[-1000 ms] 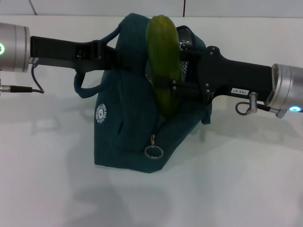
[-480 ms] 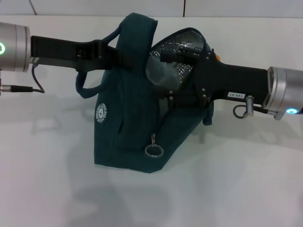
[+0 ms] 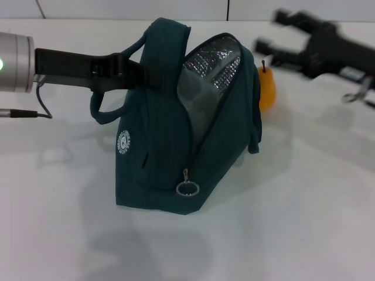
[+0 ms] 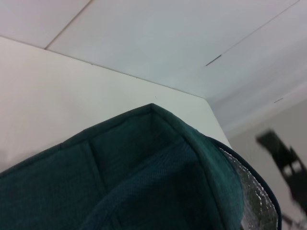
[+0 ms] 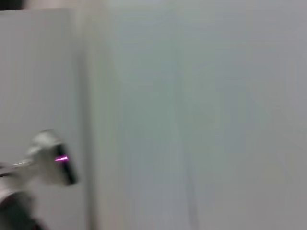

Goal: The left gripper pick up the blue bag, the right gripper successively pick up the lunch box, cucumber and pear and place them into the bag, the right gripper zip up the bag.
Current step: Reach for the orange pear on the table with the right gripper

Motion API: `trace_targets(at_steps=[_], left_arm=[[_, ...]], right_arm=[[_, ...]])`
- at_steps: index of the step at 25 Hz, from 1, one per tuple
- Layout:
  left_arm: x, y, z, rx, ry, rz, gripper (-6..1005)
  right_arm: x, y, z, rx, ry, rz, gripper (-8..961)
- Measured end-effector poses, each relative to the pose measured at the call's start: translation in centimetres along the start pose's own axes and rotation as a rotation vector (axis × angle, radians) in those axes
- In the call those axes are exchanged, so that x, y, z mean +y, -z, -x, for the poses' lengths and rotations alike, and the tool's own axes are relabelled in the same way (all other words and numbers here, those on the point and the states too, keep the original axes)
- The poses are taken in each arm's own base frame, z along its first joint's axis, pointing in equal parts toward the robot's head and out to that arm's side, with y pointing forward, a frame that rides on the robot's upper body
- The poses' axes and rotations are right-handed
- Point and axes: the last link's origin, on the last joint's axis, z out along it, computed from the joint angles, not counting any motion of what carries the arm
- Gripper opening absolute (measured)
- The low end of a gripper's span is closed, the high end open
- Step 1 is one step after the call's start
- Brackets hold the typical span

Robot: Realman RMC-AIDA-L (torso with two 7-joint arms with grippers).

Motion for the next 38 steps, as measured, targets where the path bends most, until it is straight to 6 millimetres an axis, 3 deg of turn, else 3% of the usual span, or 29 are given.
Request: trace_targets(at_steps=[2, 3, 12, 16, 22, 38], left_arm=[[-0.1, 0.1, 0.0, 0.003, 0.003, -0.001, 75], [-0.2, 0.2, 0.1, 0.005, 0.005, -0.003, 75], [-3.2, 2.4, 1.4, 0.100, 0.084, -0.037, 76], [-5.2, 3.2, 2.4, 0.152, 0.135, -0.053, 76], [-6.3, 3.5, 2.9, 0.178, 0.159, -0.077, 76], [-6.7, 3.6, 3.1, 0.184, 0.162, -0.088, 77]], right_arm=[[-1.0, 1.0, 0.1, -0.002, -0.009, -0.053, 861], [-2.2, 2.4, 0.0, 0.010, -0.017, -0.132, 861], [-4.0, 4.6, -2.4, 0.133, -0.009, -0.299, 859], [-3.7, 3.8, -3.5, 0.179, 0.016, -0.304, 860], [-3.3, 1.5, -4.1, 0.228, 0.059, -0.287, 859], [-3.3, -2.4, -4.0, 0.288, 0.136, -0.231, 860]])
